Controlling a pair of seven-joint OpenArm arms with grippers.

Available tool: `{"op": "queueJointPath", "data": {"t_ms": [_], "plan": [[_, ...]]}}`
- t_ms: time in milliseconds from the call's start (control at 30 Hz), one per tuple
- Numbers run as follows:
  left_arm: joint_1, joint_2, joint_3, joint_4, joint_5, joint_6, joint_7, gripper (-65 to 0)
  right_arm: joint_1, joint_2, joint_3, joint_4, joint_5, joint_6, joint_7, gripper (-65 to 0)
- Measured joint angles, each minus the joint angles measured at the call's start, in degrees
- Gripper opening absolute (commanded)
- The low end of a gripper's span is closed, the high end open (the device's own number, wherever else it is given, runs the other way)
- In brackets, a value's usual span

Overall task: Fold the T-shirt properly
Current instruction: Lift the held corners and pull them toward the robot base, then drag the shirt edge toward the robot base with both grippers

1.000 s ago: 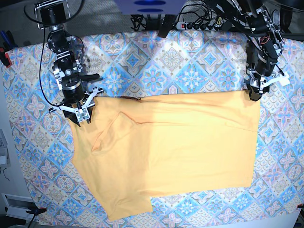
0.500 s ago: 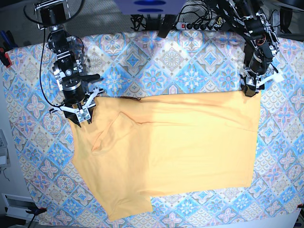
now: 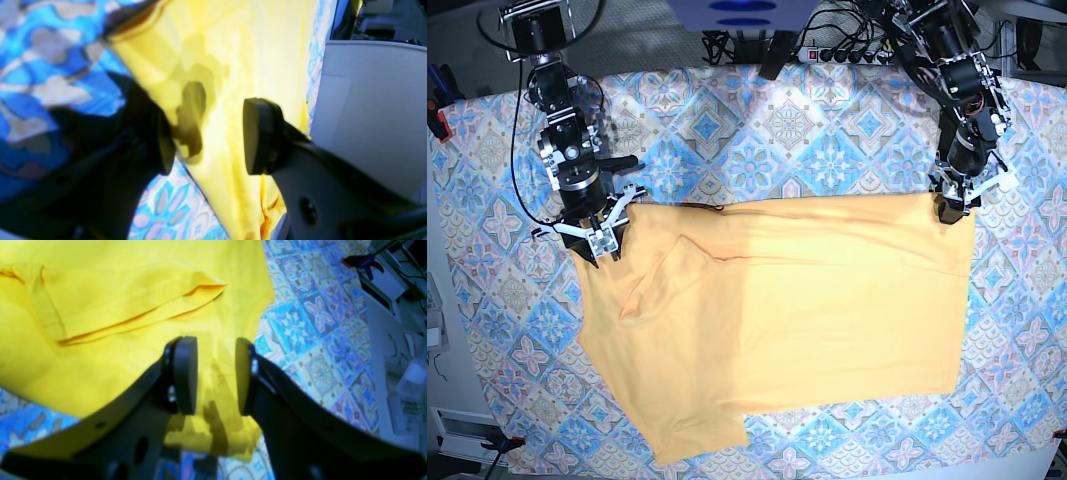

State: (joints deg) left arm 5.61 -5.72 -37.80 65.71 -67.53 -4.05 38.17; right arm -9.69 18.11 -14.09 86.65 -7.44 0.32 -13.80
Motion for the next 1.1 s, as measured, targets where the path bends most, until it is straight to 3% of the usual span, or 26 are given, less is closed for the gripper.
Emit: {"op": "queueJointPath", "data": {"t_ms": [100,167,233,333,800,900,1000,1100], "plan": [[-0.04,0.02,0.13,0.0,0.37,0.0,0.33,-55.3,-2.54,0.33,-0.02,0.55,-0.04,-0.11,-0.59,-46.0],[-0.04,0.0,0.17,0.0,0.39,0.2,0.37,-58.6,-3.98,1.99,-0.9,1.09,-0.02,0.92,-2.58,-44.0],[0.0,0.0,0.17,0.0,0.44,0.17,0.33,-59.1,-3.91,2.58,-1.81,1.29,-0.04,-0.15,-5.75,-40.4],[-0.04,0.0,0.17,0.0,0.39,0.2,0.39,-59.6,-3.48,2.51,-2.23,1.92,-0.04,0.07,-5.9,-36.5],[-0.04,-0.02,0.15,0.02,0.37,0.2,0.66,-59.6,-3.69,3.21,-2.25,-0.59,0.83,0.61,-8.24,-36.1],[0.0,-0.02,0.15,0.0,0.42,0.17,0.59,-59.6,-4.46,3.5,1.22,-0.39,9.05,0.31,-8.09,-36.0],[0.04,-0.04,0.17,0.0,0.39,0.17,0.63,-59.6,-4.96,3.8,5.64,0.42,22.03,0.17,-8.2,-35.8],[-0.02,-0.04,0.15,0.0,0.42,0.17,0.61,-59.6,-4.96,3.82,8.68,0.66,33.51,3.02,-8.33,-35.8]]}}
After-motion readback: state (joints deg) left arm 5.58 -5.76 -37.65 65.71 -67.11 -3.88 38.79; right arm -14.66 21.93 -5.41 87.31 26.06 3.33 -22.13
